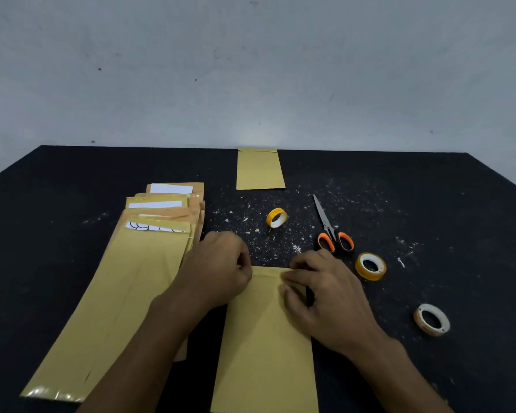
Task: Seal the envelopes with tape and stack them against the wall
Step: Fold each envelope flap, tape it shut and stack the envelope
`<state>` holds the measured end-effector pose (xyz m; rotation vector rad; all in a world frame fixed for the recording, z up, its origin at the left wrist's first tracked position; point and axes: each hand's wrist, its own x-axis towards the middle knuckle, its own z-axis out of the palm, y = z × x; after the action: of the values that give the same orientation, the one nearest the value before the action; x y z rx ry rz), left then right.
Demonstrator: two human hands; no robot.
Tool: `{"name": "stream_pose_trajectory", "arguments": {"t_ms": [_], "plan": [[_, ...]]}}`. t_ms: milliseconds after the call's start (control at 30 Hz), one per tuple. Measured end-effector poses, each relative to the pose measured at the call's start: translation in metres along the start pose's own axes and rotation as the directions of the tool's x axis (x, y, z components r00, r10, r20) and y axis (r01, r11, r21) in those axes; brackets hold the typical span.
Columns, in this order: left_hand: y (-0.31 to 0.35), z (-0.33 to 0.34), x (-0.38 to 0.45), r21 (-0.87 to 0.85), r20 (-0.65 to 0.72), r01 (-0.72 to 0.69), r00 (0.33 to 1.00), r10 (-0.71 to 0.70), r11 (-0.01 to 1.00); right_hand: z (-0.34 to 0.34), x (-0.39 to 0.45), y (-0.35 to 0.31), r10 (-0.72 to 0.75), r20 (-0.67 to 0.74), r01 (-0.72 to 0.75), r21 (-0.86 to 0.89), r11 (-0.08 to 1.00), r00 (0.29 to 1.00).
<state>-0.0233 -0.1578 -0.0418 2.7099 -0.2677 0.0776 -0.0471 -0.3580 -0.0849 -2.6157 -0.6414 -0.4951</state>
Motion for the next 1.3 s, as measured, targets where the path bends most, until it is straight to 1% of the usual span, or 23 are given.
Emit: {"name": "stream_pose_trajectory", "arguments": {"t_ms": [33,67,133,167,200,233,267,300,367,433,500,567,700,767,833,933,1000,1033,1100,1300], "plan": [[0.005,-0.003,0.006,-0.036,-0.015,0.01,1.0,-0.011,0.999,0.001,0.0,0.0,-0.002,-0.005,0.002,0.006,1.0,1.0],[0.011,-0.006,0.013,-0.126,-0.05,0.02,0.998,-0.027,0.992,0.001,0.0,0.001,-0.003,-0.012,0.003,0.015,1.0,1.0],[0.023,-0.006,0.034,-0.335,-0.11,0.056,0.989,-0.098,0.941,0.002,0.0,0.002,0.001,-0.023,0.0,0.029,1.0,1.0],[0.028,-0.003,0.047,-0.421,-0.105,0.093,0.983,-0.15,0.903,0.003,0.0,0.002,0.002,-0.025,-0.002,0.031,1.0,1.0],[0.03,0.001,0.061,-0.491,-0.071,0.139,0.977,-0.199,0.86,0.003,0.0,0.003,0.004,-0.026,-0.004,0.035,0.999,1.0],[0.032,0.005,0.074,-0.536,0.0,0.206,0.97,-0.244,0.818,0.004,0.0,0.003,0.008,-0.025,-0.007,0.043,0.999,1.0],[0.035,0.007,0.084,-0.549,0.087,0.277,0.957,-0.276,0.788,0.004,0.0,0.003,0.013,-0.019,-0.012,0.05,0.999,1.0],[0.038,0.008,0.091,-0.527,0.166,0.337,0.941,-0.294,0.78,0.004,0.0,0.003,0.016,-0.012,-0.015,0.054,0.998,1.0],[0.044,0.01,0.102,-0.445,0.258,0.391,0.918,-0.302,0.806,0.004,0.0,0.004,0.022,-0.009,-0.022,0.057,0.998,1.0],[0.049,0.009,0.11,-0.393,0.28,0.398,0.911,-0.304,0.829,0.004,0.001,0.005,0.027,-0.012,-0.026,0.063,0.998,1.0],[0.052,0.005,0.114,-0.365,0.302,0.429,0.894,-0.331,0.826,0.004,0.001,0.005,0.028,-0.004,-0.028,0.066,0.997,1.0],[0.053,0.001,0.115,-0.391,0.328,0.47,0.875,-0.357,0.792,0.004,0.001,0.005,0.031,0.002,-0.032,0.075,0.997,1.0],[0.052,-0.01,0.113,-0.48,0.38,0.541,0.838,-0.392,0.691,0.004,0.001,0.006,0.037,0.008,-0.038,0.083,0.996,0.999],[0.046,-0.013,0.108,-0.557,0.427,0.578,0.815,-0.392,0.596,0.003,0.0,0.006,0.04,0.007,-0.04,0.087,0.995,0.999],[0.038,-0.015,0.1,-0.656,0.464,0.594,0.804,-0.371,0.467,0.003,0.0,0.005,0.042,0.009,-0.043,0.084,0.996,0.999],[0.028,-0.017,0.079,-0.808,0.488,0.545,0.832,-0.264,0.222,0.002,0.001,0.005,0.045,0.012,-0.046,0.088,0.995,0.999],[0.022,-0.017,0.063,-0.856,0.486,0.507,0.856,-0.173,0.103,0.002,0.002,0.005,0.049,0.013,-0.05,0.085,0.995,0.999],[0.02,-0.018,0.056,-0.867,0.48,0.493,0.866,-0.14,0.078,0.002,0.002,0.005,0.05,0.013,-0.051,0.084,0.995,0.999],[0.018,-0.019,0.041,-0.877,0.469,0.476,0.878,-0.096,0.072,0.002,0.002,0.005,0.052,0.01,-0.053,0.083,0.995,0.999],[0.02,-0.018,0.013,-0.877,0.462,0.471,0.881,-0.102,0.097,0.002,0.003,0.003,0.071,0.011,-0.072,0.099,0.993,0.997]]}}
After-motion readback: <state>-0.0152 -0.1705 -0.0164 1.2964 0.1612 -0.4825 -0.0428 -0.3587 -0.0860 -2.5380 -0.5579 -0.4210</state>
